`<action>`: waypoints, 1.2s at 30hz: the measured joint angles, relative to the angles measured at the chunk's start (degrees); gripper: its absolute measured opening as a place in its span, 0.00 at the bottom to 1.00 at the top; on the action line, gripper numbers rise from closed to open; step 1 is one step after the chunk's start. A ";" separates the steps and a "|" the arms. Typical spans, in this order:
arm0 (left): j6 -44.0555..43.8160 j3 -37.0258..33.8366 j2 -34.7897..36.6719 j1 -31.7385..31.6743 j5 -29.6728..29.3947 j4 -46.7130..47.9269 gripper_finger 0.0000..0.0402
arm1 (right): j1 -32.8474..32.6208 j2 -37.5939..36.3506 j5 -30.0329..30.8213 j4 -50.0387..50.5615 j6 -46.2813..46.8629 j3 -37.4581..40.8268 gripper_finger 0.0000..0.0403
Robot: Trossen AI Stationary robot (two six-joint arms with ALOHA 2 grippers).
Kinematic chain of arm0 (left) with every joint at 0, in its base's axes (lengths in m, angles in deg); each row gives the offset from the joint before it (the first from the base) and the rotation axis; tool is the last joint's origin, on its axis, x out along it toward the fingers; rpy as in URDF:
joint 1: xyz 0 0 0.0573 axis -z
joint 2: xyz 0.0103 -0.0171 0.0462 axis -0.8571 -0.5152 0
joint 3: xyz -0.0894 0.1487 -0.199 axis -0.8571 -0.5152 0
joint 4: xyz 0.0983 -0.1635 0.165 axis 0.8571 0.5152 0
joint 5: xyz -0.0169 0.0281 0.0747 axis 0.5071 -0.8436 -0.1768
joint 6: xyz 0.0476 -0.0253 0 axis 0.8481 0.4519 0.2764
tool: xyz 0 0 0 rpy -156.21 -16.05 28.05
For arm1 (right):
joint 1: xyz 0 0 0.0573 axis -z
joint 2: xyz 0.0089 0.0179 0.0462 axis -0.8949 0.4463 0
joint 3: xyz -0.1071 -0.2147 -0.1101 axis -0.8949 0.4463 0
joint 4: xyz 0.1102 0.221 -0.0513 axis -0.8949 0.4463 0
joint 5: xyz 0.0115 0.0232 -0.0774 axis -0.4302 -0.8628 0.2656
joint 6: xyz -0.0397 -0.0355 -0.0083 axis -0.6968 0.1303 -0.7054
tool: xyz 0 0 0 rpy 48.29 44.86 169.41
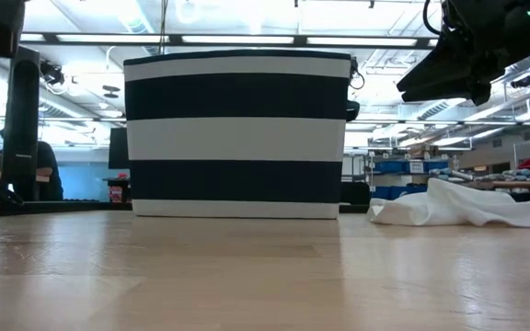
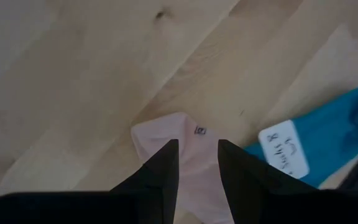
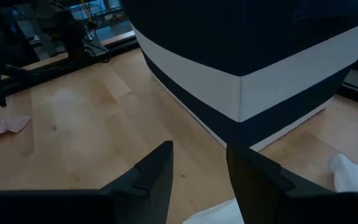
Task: Sort clothes
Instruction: Put the pink sock into the blue laundry bin
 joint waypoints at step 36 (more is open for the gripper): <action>4.59 1.38 5.66 -2.71 1.48 11.25 0.01 | 0.00 0.01 -0.01 0.01 0.46 0.02 0.37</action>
